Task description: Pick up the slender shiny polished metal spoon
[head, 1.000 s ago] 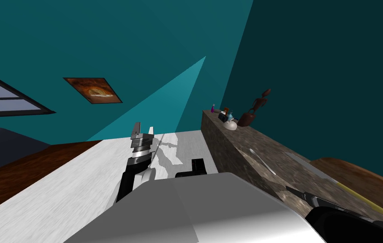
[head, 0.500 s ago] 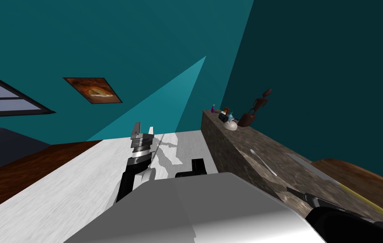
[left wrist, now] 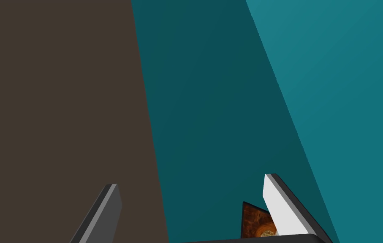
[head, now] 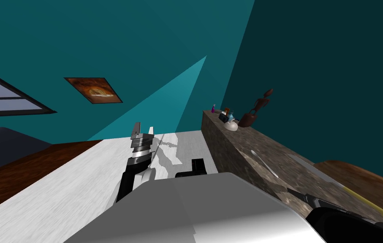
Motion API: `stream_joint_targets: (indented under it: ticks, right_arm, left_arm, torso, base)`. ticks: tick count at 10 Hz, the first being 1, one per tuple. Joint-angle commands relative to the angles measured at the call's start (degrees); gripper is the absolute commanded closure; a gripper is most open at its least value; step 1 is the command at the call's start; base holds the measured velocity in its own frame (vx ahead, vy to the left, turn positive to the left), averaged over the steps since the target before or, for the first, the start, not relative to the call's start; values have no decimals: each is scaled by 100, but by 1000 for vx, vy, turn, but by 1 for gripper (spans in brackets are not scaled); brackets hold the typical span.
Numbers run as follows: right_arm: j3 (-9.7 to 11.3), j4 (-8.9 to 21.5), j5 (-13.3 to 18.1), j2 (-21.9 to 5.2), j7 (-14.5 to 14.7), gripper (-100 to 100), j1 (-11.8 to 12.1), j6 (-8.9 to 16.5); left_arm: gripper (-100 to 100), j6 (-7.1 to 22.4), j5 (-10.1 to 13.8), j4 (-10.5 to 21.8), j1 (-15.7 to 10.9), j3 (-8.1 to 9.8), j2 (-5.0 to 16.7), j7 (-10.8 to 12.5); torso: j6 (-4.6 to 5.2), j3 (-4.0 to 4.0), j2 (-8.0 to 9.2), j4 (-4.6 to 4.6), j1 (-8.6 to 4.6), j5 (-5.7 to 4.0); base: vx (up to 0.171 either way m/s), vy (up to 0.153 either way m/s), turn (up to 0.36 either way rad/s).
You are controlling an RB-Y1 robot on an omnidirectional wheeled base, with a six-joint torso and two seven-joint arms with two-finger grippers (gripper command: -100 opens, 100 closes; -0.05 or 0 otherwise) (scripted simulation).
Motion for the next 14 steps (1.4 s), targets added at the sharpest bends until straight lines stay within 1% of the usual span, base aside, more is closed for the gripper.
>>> stream_joint_targets:
  ticks: [1,3,4,10,11,13,14]
  right_arm:
    - [6,-2,4,-9,-1,-100,3,6]
    - [6,-2,4,-9,-1,-100,3,6]
    - [26,-21,31,-62,6,-100,57,29]
    - [26,-21,31,-62,6,-100,57,29]
    - [46,-39,58,-115,12,-100,110,53]
    - [46,-39,58,-115,12,-100,110,53]
    - [65,-57,84,-166,18,-100,162,76]
  left_arm:
    - [0,0,0,0,0,0,0,0]
    - [0,0,0,0,0,0,0,0]
    - [0,0,0,0,0,0,0,0]
    - [0,0,0,0,0,0,0,0]
    - [0,0,0,0,0,0,0,0]
    - [0,0,0,0,0,0,0,0]
    - [0,0,0,0,0,0,0,0]
  torso:
    - [0,0,0,0,0,0]
    - [1,0,-1,0,4,1]
    - [2,-2,-4,-1,7,1]
    - [1,1,1,0,3,1]
    - [1,0,0,0,5,1]
    - [1,-2,-3,-1,6,2]
    - [1,-1,-2,0,4,1]
  base:
    - [11,-6,10]
    - [17,3,-15]
    - [20,6,-19]
    - [7,-6,15]
    - [20,11,-34]
    - [16,-1,2]
    - [13,-5,16]
